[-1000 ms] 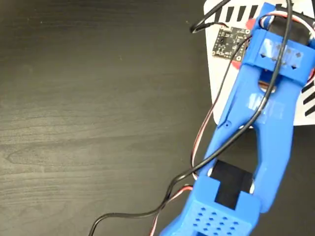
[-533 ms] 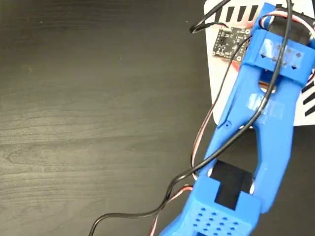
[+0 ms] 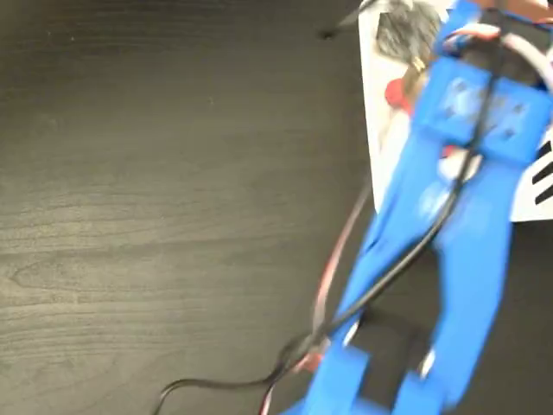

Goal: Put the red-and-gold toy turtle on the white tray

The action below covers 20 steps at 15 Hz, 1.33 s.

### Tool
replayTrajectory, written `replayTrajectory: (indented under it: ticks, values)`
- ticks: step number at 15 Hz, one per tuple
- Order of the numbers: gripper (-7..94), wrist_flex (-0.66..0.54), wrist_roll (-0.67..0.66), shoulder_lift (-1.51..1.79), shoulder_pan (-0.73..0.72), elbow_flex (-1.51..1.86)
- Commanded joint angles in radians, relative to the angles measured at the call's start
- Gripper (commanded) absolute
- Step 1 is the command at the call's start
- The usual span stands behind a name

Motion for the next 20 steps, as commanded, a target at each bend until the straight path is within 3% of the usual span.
replayTrajectory:
  ticks: [1,3,7,10,12,18,20]
  values:
    - [0,-0.175,0.029,0.354,-0.067,0.230]
    - [0,-0.299,0.057,0.546,-0.172,0.499]
    - [0,-0.436,0.126,0.930,-0.410,1.108]
    - [0,-0.503,0.057,1.195,-0.494,1.500]
    - [0,-0.451,-0.012,1.362,-0.548,1.664]
    - [0,-0.152,0.038,1.798,-0.604,1.833]
    - [0,-0.107,0.040,1.893,-0.584,1.850]
